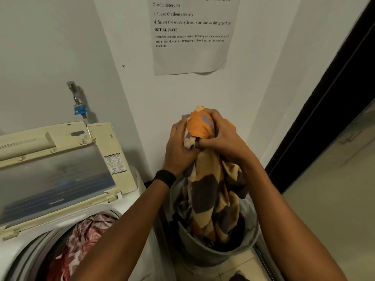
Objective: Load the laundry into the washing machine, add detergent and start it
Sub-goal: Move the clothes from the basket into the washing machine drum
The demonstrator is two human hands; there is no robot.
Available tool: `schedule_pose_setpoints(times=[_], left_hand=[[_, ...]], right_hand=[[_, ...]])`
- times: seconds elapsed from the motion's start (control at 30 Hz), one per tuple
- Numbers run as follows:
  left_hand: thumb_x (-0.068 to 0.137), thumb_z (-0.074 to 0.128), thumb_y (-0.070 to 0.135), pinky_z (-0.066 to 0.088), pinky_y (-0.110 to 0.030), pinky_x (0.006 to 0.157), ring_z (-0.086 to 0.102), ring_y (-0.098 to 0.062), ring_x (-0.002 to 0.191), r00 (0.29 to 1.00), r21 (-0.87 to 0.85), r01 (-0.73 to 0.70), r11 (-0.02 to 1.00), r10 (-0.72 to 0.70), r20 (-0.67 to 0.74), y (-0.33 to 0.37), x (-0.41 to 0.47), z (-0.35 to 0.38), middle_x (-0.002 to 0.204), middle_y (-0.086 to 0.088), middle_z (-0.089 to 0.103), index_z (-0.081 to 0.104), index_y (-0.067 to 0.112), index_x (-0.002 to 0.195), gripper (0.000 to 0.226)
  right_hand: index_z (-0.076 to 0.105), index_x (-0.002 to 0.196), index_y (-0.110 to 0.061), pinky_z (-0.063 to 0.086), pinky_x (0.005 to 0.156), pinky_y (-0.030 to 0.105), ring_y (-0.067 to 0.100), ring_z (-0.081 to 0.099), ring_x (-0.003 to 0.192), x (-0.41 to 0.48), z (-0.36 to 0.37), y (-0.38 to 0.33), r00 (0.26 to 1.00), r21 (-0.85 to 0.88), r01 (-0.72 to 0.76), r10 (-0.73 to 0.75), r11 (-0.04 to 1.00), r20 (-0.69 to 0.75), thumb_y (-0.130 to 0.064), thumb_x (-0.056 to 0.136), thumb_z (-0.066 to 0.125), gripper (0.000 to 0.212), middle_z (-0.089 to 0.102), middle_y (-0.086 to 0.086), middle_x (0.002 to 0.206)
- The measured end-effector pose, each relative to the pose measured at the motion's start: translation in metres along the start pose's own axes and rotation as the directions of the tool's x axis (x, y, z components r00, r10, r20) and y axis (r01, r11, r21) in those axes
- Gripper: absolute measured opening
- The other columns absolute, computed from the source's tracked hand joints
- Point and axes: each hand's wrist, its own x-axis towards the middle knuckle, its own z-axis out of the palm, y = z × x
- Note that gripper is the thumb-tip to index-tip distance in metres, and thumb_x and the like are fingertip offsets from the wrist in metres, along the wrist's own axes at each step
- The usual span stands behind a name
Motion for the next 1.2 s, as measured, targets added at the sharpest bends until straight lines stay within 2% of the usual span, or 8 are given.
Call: schedule_pose_setpoints(times=[0.2, 0.33, 0.43, 0.63, 0.73, 0.97, 1.1, 1.2], left_hand=[[0.091, 0.07, 0.027, 0.053, -0.035, 0.098, 0.061, -0.019, 0.115, 0.963, -0.025, 0.02, 0.999, -0.026, -0.27, 0.005, 0.013, -0.001, 0.124, -0.009, 0.062, 0.055, 0.006, 0.135, 0.05], [0.091, 0.069, 0.027, 0.052, -0.037, 0.102, 0.062, -0.018, 0.118, 0.966, -0.064, 0.016, 0.998, -0.032, -0.256, 0.004, 0.016, 0.003, 0.124, -0.009, 0.062, 0.056, 0.006, 0.134, 0.05], [0.089, 0.065, 0.022, 0.052, -0.041, 0.099, 0.062, -0.017, 0.113, 0.955, -0.07, 0.048, 0.996, -0.067, -0.288, 0.008, 0.012, 0.009, 0.121, -0.009, 0.062, 0.057, 0.007, 0.131, 0.045], [0.088, 0.069, 0.033, 0.046, -0.039, 0.096, 0.047, -0.039, 0.131, 0.937, 0.432, -0.061, 0.9, 0.2, -0.285, -0.003, 0.013, -0.032, 0.146, -0.019, 0.045, 0.048, 0.018, 0.147, 0.065], [0.094, 0.059, 0.047, 0.054, -0.051, 0.091, 0.044, -0.043, 0.132, 0.961, 0.576, -0.075, 0.814, 0.212, -0.175, -0.01, 0.003, -0.029, 0.151, -0.018, 0.041, 0.044, 0.024, 0.15, 0.063], [0.095, 0.059, 0.019, 0.033, -0.055, 0.121, 0.03, -0.02, 0.152, 0.998, 0.009, -0.06, 0.998, 0.06, -0.033, 0.0, 0.001, -0.012, 0.165, -0.003, 0.029, 0.02, 0.017, 0.161, 0.077], [0.089, 0.066, 0.057, 0.013, -0.049, 0.128, -0.001, -0.013, 0.159, 0.976, -0.067, -0.036, 0.997, 0.049, 0.213, 0.02, -0.007, -0.002, 0.173, 0.008, -0.003, 0.001, 0.037, 0.164, 0.101], [0.07, 0.076, 0.077, 0.023, -0.038, 0.126, 0.012, -0.017, 0.158, 0.995, -0.059, 0.005, 0.998, 0.001, 0.096, 0.018, -0.008, 0.009, 0.172, 0.0, 0.009, 0.004, 0.038, 0.161, 0.123]], right_hand=[[0.022, 0.161, -0.022, 0.033, 0.121, 0.045, 0.019, 0.032, 0.149, -0.043, 0.056, 0.061, 0.851, -0.13, 0.085, -0.14, 0.988, -0.506, -0.056, 0.068, 0.09, 0.119, 0.034, 0.001, 0.158], [0.021, 0.16, -0.026, 0.041, 0.117, 0.045, 0.014, 0.04, 0.146, -0.071, 0.094, 0.13, 0.893, -0.03, -0.288, 0.257, 0.957, -0.37, -0.071, 0.057, 0.089, 0.131, 0.04, -0.006, 0.156], [0.043, 0.147, -0.019, 0.052, 0.097, 0.035, 0.017, 0.061, 0.121, -0.068, 0.099, 0.128, 0.889, 0.019, -0.351, 0.34, 0.936, -0.308, -0.049, 0.074, 0.086, 0.09, 0.061, -0.006, 0.126], [0.05, 0.139, -0.033, 0.052, 0.077, 0.033, 0.016, 0.07, 0.094, -0.054, -0.001, 0.078, 0.988, -0.334, -0.154, 0.149, 0.93, -0.04, -0.028, 0.08, 0.079, 0.066, 0.073, -0.005, 0.103], [0.059, 0.12, -0.03, 0.048, 0.066, 0.032, 0.011, 0.059, 0.067, -0.045, -0.039, 0.029, 0.993, -0.184, 0.01, -0.032, 0.983, -0.116, -0.022, 0.079, 0.076, 0.045, 0.064, -0.006, 0.074], [0.064, 0.093, -0.002, 0.056, 0.082, 0.032, 0.017, 0.068, 0.09, 0.01, -0.029, -0.01, 0.851, 0.13, 0.289, -0.192, 0.949, -0.489, 0.008, 0.079, 0.061, 0.017, 0.069, 0.005, 0.09], [0.06, 0.088, -0.005, 0.056, 0.08, 0.032, 0.022, 0.071, 0.091, 0.03, -0.02, -0.007, 0.849, 0.35, 0.283, -0.063, 0.893, -0.524, -0.003, 0.082, 0.063, 0.007, 0.069, 0.017, 0.089], [0.055, 0.085, -0.007, 0.054, 0.072, 0.023, 0.008, 0.067, 0.078, 0.034, -0.006, -0.004, 0.912, 0.457, 0.185, 0.022, 0.87, -0.41, 0.0, 0.077, 0.058, 0.011, 0.07, -0.006, 0.079]])
